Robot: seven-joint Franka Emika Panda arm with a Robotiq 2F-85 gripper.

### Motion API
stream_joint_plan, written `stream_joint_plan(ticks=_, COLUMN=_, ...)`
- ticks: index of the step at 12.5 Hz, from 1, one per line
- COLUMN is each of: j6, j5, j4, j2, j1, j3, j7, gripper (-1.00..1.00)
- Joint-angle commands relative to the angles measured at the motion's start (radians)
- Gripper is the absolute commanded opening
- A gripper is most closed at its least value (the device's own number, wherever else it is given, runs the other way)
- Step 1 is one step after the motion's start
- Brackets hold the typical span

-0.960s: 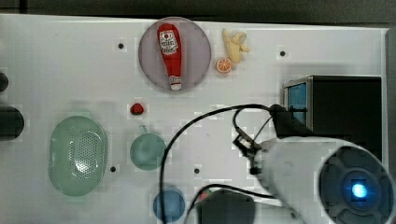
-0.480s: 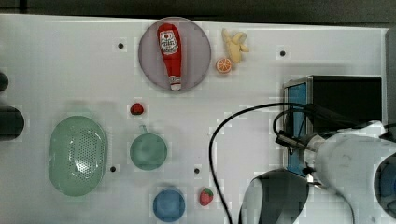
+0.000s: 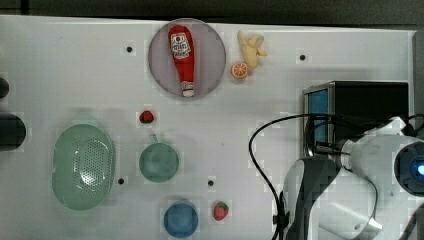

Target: Flap open oven.

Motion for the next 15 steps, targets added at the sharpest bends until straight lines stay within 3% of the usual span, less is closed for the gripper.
stream_joint_plan(ticks=1, j6=0.050, j5=-0.003, j4=0.007, j2=0.031, j1=0.005, j3=-0.010, j7=-0.098, gripper=-0.65)
stream_joint_plan(ticks=12, j6=0.145, j5=0.006, j4=-0.020, j2=0.158, j1=0.010, j3=0.015, j7=-0.081, gripper=-0.65)
stream_joint_plan(ticks=15, j6=0.162, j5=-0.031, j4=-0.031, j2=0.167, j1=0.023, j3=0.034, j7=-0.025, gripper=-0.65)
